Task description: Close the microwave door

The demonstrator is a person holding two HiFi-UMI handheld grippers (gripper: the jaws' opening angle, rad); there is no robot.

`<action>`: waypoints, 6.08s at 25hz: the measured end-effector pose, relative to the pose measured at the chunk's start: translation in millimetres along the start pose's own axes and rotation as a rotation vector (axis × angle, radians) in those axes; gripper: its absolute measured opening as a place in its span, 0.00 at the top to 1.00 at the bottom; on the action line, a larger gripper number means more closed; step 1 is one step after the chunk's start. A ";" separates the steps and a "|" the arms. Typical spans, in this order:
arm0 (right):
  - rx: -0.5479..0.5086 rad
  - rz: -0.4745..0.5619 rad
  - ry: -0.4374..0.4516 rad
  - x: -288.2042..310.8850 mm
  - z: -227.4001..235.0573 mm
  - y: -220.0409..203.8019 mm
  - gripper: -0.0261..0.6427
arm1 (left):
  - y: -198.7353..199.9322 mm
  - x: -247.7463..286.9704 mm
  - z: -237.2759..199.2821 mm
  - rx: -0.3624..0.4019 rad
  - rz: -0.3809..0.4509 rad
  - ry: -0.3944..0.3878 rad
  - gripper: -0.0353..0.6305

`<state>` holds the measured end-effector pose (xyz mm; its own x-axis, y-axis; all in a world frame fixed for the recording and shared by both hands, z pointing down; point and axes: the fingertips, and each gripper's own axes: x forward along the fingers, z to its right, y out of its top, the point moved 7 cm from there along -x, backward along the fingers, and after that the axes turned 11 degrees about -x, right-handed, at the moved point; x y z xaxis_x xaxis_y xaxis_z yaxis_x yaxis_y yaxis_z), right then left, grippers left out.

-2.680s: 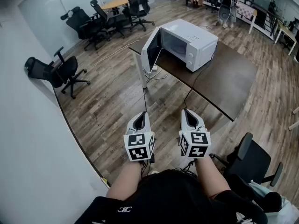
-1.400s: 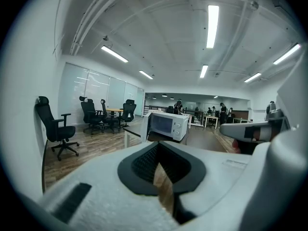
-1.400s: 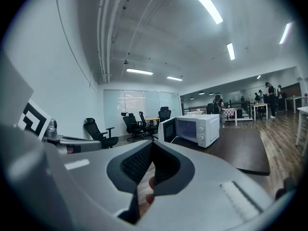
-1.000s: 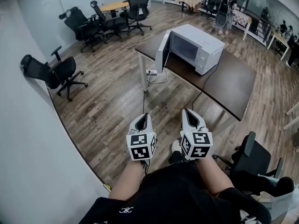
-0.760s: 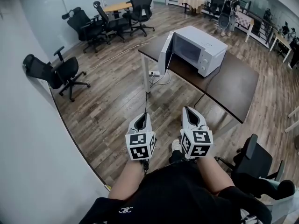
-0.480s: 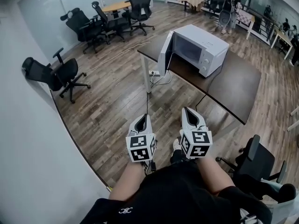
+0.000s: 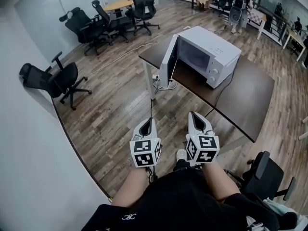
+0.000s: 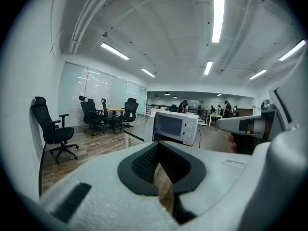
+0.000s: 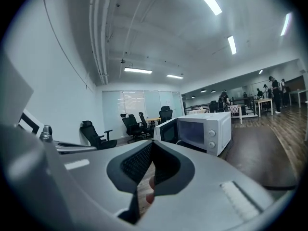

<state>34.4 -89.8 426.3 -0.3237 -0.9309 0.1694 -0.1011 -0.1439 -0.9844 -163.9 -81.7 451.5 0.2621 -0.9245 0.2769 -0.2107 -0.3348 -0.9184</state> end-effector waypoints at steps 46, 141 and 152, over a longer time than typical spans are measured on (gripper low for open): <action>0.078 -0.082 0.020 306.0 129.0 17.2 0.95 | 84.4 336.7 -65.6 0.214 -0.194 -0.305 0.80; 0.277 -0.085 -0.702 135.7 340.0 -46.6 0.95 | 1.5 541.6 196.4 0.350 -0.443 -0.727 0.73; 0.279 -0.100 -0.688 139.2 341.5 -49.8 0.95 | 0.8 545.2 199.0 0.355 -0.420 -0.731 0.73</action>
<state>315.6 -326.9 482.7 0.3450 -0.8957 0.2807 0.1728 -0.2334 -0.9569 166.2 -549.7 545.5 0.8081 -0.3531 0.4715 0.3072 -0.4304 -0.8488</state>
